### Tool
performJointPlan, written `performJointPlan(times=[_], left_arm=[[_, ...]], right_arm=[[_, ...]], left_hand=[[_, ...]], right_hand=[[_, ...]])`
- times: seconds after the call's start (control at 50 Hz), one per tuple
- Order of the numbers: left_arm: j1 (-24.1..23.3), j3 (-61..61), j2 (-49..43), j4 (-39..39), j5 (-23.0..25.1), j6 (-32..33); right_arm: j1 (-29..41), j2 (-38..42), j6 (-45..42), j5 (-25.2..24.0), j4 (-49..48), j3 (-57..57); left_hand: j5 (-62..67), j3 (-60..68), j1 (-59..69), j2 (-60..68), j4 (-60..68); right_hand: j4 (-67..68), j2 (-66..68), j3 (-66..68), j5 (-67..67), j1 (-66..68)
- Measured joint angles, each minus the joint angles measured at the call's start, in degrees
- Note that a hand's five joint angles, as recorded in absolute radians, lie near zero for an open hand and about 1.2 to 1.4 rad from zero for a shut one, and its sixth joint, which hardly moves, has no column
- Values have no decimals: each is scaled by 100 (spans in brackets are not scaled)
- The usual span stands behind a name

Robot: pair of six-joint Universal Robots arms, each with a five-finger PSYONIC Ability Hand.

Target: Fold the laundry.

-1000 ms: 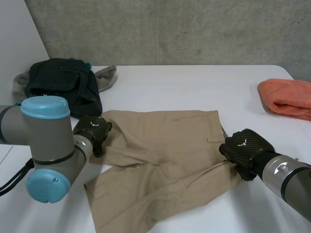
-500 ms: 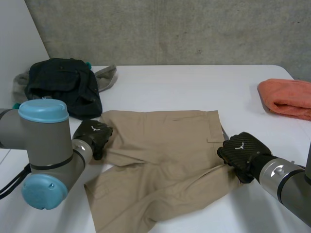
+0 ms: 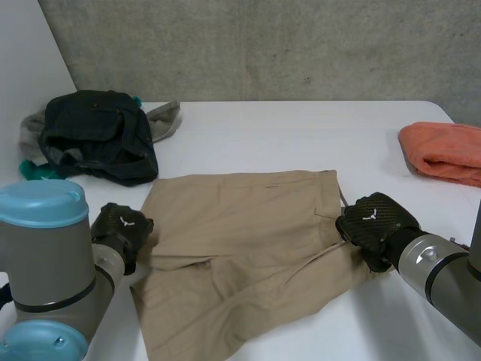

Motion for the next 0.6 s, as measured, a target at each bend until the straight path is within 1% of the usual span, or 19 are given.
performJointPlan(times=[0.04,0.08,0.12,0.14,0.16,0.18,0.2,0.28,0.36,0.42,0.48,0.6], left_arm=[[16,19,-83,4,-34,50],[36,48,-139,9,-62,79],[58,89,-170,19,-83,98],[63,106,-170,25,-89,101],[64,112,-167,26,-92,102],[64,134,-135,32,-97,100],[61,145,-95,37,-99,94],[20,154,262,40,-103,11],[-161,98,819,-24,-108,-318],[-397,25,1202,-190,-103,-760],[-679,-89,1532,-561,-71,-1348],[-1008,-381,1766,-1366,182,-2411]], right_arm=[[11,1,1,-1,-2,-1],[19,3,3,-3,-4,-8],[27,6,8,-4,-6,-28],[30,9,12,-4,-7,-42],[33,12,14,-4,-8,-51],[45,26,26,-4,-10,-85],[51,34,32,-4,-11,-102],[116,164,130,19,-29,-286],[161,355,329,100,-56,-539],[157,454,505,201,-116,-703],[134,503,685,288,-240,-813],[97,508,884,344,-438,-859]], left_hand=[[0,0,0,0,0],[-283,-396,-306,-486,-427],[-1837,-1980,-2103,-2144,-2045],[-2212,-2484,-2553,-2526,-2432],[-2212,-2484,-2553,-2526,-2432],[-4029,-4135,-4315,-4189,-4245],[-4228,-4315,-4355,-4387,-4441],[-4386,-4441,-4354,-4481,-4584],[-4383,-4441,-4352,-4481,-4581],[-4326,-4429,-4331,-4468,-4568],[-4316,-4429,-4331,-4468,-4568],[-4321,-4440,-4331,-4479,-4570]], right_hand=[[0,0,0,0,0],[0,0,0,0,0],[0,0,0,0,0],[0,0,0,0,0],[0,0,0,0,0],[0,0,0,0,0],[0,0,0,0,0],[0,0,0,0,0],[0,0,0,0,0],[0,0,0,0,0],[0,0,0,0,0],[0,0,0,0,0]])
